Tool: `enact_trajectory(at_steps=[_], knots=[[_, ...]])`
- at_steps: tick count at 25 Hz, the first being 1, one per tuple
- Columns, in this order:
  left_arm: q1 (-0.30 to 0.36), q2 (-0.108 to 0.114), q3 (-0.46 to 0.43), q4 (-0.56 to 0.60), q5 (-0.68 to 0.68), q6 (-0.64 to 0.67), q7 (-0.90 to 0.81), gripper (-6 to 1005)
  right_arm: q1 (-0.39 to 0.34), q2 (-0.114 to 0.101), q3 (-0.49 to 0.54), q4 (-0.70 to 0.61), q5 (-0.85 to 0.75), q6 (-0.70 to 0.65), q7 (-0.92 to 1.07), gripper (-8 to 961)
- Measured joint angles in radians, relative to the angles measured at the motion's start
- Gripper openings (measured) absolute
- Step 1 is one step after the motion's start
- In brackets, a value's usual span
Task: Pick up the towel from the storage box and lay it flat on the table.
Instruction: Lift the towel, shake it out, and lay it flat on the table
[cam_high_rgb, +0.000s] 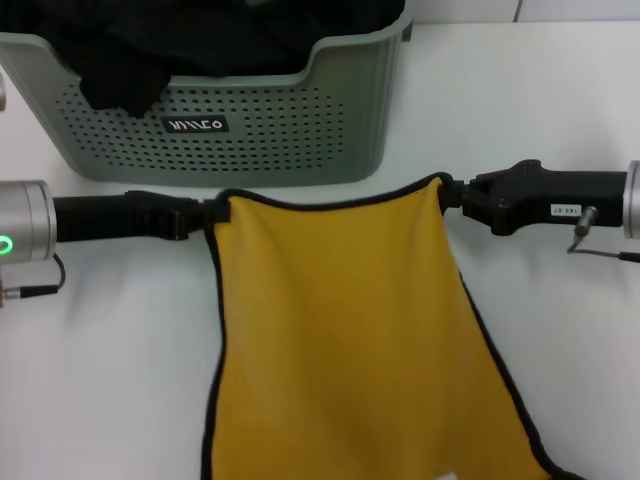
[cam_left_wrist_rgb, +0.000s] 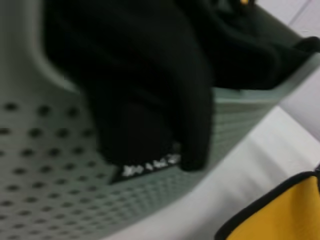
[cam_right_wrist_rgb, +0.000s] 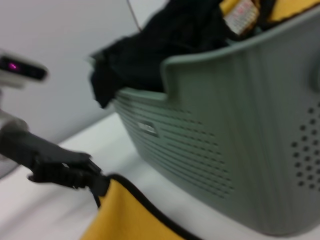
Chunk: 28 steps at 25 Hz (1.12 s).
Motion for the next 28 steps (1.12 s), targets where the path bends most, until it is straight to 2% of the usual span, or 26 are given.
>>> enact_trajectory(at_steps=[12, 16, 20, 28], knots=[[-0.002, 0.016, -0.002, -0.001, 0.057, -0.081, -0.086, 28, 0.028, 0.0, -0.004, 0.029, -0.05, -0.098, 0.016, 1], [-0.023, 0.001, 0.007, -0.003, 0.124, -0.147, -0.098, 28, 0.029, 0.009, -0.04, 0.03, -0.056, -0.191, -0.004, 0], [-0.057, -0.004, 0.008, -0.029, 0.188, -0.183, -0.114, 28, 0.038, 0.011, -0.071, 0.032, -0.053, -0.25, -0.01, 0], [-0.07, -0.007, 0.008, -0.037, 0.181, -0.205, -0.104, 29, 0.052, 0.013, -0.118, 0.033, -0.043, -0.3, -0.012, 1]])
